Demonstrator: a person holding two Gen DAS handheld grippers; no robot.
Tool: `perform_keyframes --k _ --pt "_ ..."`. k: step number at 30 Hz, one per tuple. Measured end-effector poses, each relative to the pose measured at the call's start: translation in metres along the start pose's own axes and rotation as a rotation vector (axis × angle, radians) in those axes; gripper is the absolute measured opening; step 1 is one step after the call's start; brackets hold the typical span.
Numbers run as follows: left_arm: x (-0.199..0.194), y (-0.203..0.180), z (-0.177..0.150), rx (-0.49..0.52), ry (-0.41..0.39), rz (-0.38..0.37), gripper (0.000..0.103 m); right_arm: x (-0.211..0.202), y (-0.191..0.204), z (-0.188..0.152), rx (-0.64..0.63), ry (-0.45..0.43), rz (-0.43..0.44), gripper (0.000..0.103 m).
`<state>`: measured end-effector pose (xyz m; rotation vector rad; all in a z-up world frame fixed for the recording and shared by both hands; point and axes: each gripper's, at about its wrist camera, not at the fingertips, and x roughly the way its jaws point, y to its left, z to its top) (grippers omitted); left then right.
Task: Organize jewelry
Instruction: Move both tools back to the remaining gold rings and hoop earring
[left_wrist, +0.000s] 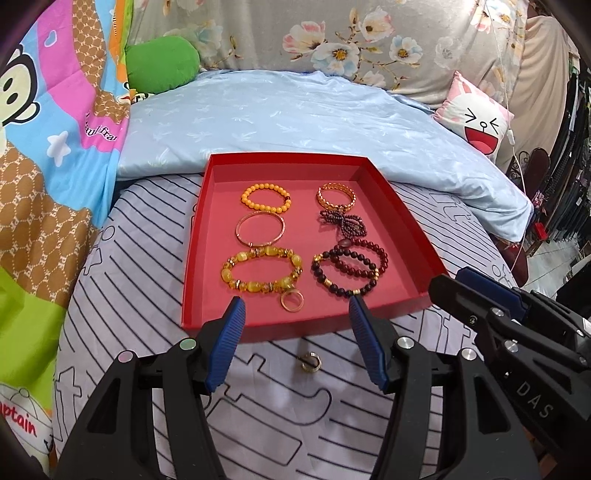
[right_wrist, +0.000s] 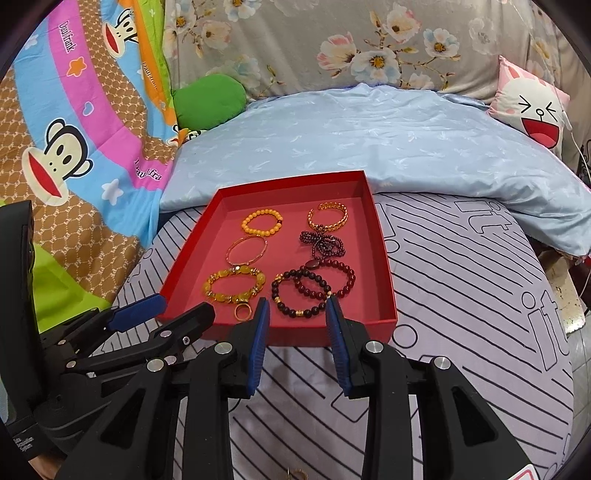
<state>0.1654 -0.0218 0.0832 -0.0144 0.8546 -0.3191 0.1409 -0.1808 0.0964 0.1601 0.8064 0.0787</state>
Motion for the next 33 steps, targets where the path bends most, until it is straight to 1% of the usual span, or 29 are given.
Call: perform_keyframes --k 7,14,18,24,33 --pt "-0.011 0.002 -0.022 -0.009 0.012 0.005 0.055 -0.012 -0.001 -0.025 -0.006 0.025 0.005 0.032" --pt "-0.018 0.009 -0.048 -0.019 0.029 0.037 0.055 -0.017 0.0 -0.055 -0.021 0.07 0.003 0.032" --pt "-0.02 0.011 -0.066 -0.001 0.04 0.081 0.055 -0.016 -0.001 -0.073 -0.019 0.1 0.005 0.032" --pt "-0.021 0.019 -0.09 -0.021 0.075 0.089 0.055 -0.014 -0.002 -0.093 -0.021 0.134 0.0 0.032" --pt "-0.024 0.024 -0.106 -0.044 0.09 0.105 0.055 -0.009 -0.003 -0.115 -0.027 0.177 -0.008 0.031"
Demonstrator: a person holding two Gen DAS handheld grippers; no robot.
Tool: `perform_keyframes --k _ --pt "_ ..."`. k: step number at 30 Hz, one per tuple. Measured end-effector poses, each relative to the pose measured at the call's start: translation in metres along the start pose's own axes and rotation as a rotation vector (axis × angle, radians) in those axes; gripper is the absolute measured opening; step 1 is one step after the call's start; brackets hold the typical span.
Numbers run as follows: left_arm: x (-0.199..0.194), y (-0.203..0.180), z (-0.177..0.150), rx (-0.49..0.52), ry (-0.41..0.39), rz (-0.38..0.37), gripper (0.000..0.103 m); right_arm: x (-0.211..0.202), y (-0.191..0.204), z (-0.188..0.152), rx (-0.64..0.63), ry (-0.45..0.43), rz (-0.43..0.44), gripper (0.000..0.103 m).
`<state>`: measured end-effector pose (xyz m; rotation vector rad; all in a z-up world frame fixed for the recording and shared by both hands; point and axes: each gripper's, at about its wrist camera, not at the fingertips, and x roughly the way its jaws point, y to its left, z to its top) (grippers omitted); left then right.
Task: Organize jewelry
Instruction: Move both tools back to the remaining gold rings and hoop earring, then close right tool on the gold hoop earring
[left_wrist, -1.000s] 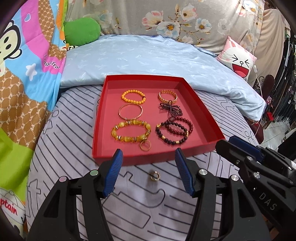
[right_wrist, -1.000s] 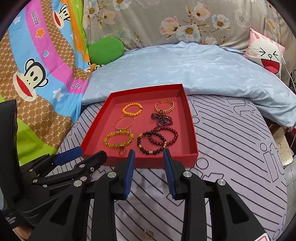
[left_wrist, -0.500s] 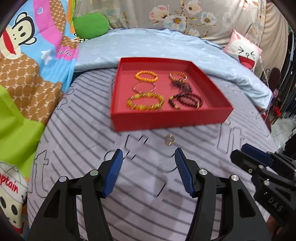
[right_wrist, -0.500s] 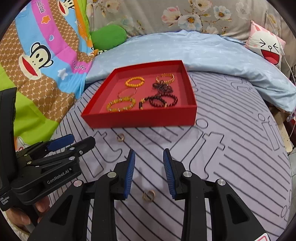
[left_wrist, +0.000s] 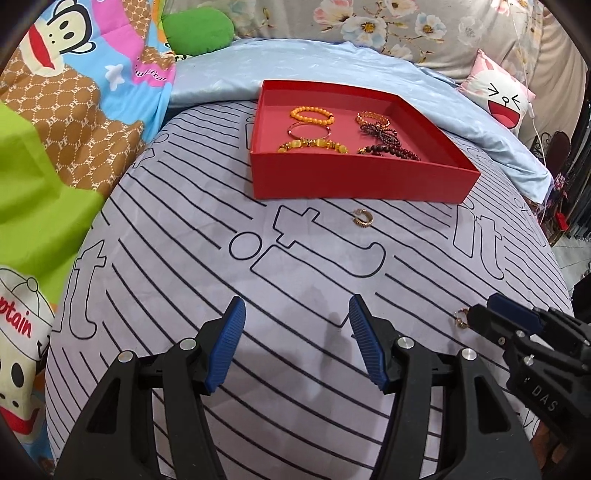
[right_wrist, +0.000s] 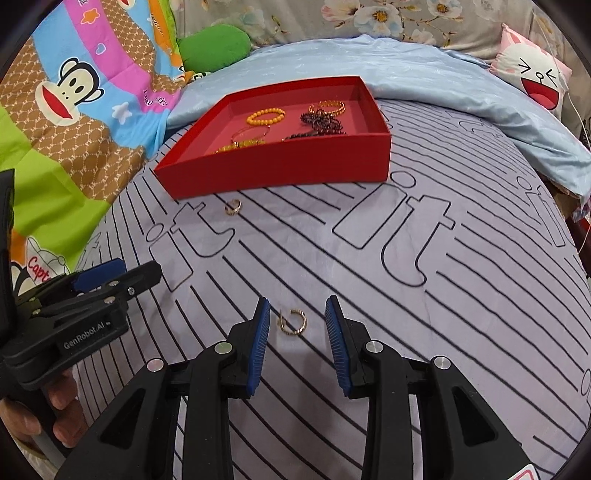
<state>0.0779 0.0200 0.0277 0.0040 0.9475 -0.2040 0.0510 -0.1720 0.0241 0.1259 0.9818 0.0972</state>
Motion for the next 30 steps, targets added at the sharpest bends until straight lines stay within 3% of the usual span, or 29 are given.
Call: perform_keyframes --k 21,30 --pt "0.0 -0.005 -0.006 0.017 0.015 0.007 0.055 0.011 0.006 -0.007 -0.037 0.017 -0.018 0.031" --pt "0.003 -0.006 -0.008 0.022 0.024 0.005 0.055 0.014 0.011 -0.009 -0.078 0.003 -0.059 0.022"
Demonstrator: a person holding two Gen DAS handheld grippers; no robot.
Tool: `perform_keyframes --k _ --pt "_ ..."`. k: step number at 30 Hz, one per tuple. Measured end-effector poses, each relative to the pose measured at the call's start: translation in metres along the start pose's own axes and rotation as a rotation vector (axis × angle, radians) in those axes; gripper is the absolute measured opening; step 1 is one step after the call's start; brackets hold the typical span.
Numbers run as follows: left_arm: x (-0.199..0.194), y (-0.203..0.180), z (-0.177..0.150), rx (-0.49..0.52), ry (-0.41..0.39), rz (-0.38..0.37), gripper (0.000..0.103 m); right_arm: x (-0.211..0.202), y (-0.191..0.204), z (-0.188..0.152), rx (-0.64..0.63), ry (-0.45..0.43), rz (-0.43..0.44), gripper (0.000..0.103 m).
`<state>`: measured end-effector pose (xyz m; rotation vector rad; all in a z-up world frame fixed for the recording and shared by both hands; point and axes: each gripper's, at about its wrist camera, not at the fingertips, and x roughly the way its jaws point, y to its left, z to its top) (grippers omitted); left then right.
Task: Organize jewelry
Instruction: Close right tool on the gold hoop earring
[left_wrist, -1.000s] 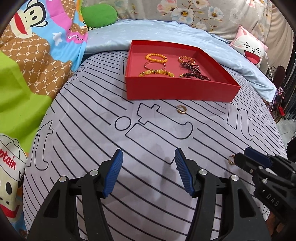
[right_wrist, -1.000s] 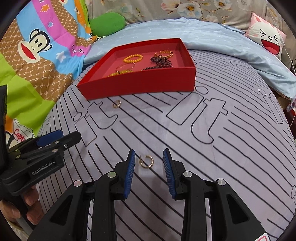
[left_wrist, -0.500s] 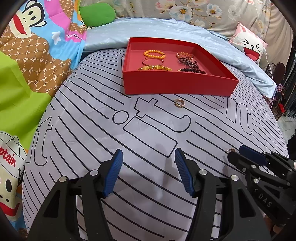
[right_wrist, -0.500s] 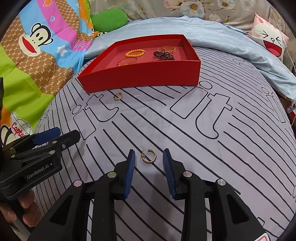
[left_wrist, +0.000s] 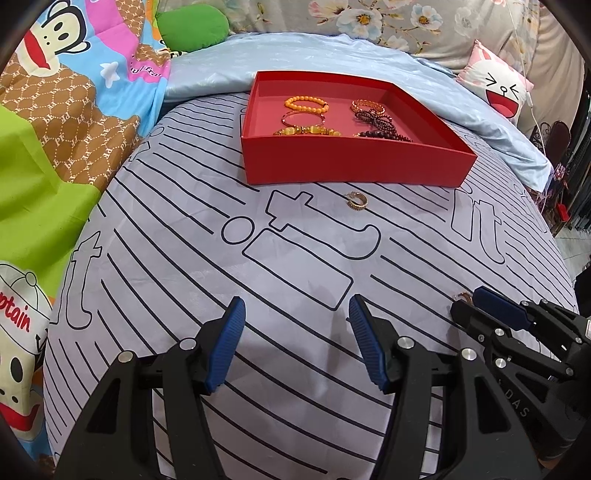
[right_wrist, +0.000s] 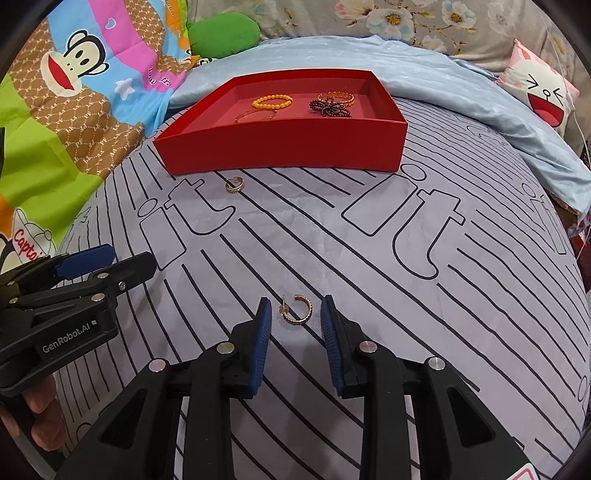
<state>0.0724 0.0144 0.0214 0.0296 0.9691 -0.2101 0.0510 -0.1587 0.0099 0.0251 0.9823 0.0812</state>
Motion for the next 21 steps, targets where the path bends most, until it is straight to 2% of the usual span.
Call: perform_keyframes --k 5,12,21 --pt "0.0 0.0 0.0 -0.001 0.002 -0.001 0.055 0.0 0.0 -0.001 -0.004 -0.007 -0.007 0.018" --pt "0.001 0.002 0.0 -0.008 0.003 -0.001 0.055 -0.002 -0.003 -0.003 0.008 -0.014 -0.004 0.017" --pt "0.004 -0.008 0.024 -0.005 -0.024 -0.022 0.055 -0.007 -0.014 0.003 0.049 -0.014 0.002 0.017"
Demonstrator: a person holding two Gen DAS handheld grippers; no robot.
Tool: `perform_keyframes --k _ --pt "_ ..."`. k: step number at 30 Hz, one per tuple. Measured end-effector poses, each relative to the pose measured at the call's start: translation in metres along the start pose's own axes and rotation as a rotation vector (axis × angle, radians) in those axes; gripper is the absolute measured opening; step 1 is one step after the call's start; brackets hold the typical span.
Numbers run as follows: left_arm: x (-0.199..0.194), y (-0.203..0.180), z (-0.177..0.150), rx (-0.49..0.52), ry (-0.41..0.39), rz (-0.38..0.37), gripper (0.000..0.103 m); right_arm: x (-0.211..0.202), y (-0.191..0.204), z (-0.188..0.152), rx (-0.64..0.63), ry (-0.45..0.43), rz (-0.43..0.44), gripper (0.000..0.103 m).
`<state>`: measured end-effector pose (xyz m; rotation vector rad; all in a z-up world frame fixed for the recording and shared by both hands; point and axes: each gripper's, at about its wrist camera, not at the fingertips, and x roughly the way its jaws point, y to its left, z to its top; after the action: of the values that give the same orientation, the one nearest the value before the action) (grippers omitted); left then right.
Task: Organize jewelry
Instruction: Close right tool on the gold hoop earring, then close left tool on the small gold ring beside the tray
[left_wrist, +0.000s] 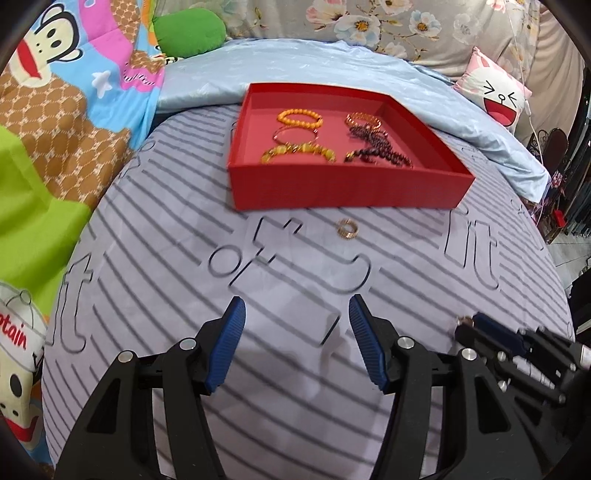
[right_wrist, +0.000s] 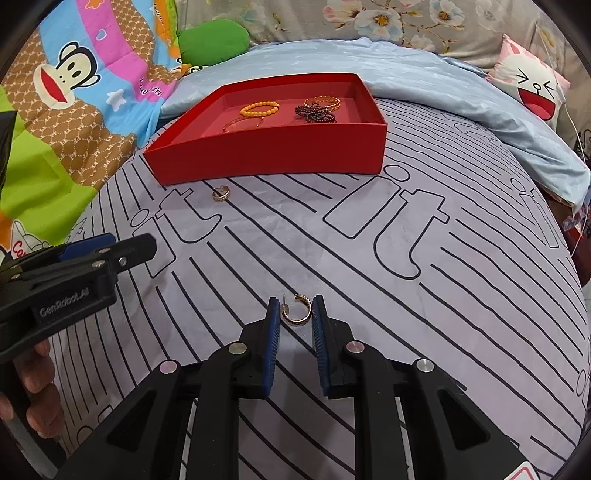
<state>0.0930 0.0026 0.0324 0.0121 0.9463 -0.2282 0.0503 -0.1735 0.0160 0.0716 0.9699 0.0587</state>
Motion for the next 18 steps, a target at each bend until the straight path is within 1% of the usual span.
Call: perform_keyframes --k 6,12,16,18 --pt "0.018 -0.018 0.018 0.008 0.001 -0.021 0.055 0.003 -0.006 0.005 0.02 0.01 0.006 0.017" --pt "0.039 -0.027 0.033 0.01 0.013 -0.028 0.055 0.011 -0.014 0.013 0.041 0.019 0.015 0.017" --pt "0.05 -0.029 0.04 0.011 0.019 -0.027 0.049 0.016 -0.018 0.019 0.05 0.019 0.023 0.017" --pt "0.055 -0.029 0.042 0.013 0.026 -0.029 0.041 0.018 -0.018 0.022 0.05 0.017 0.024 0.017"
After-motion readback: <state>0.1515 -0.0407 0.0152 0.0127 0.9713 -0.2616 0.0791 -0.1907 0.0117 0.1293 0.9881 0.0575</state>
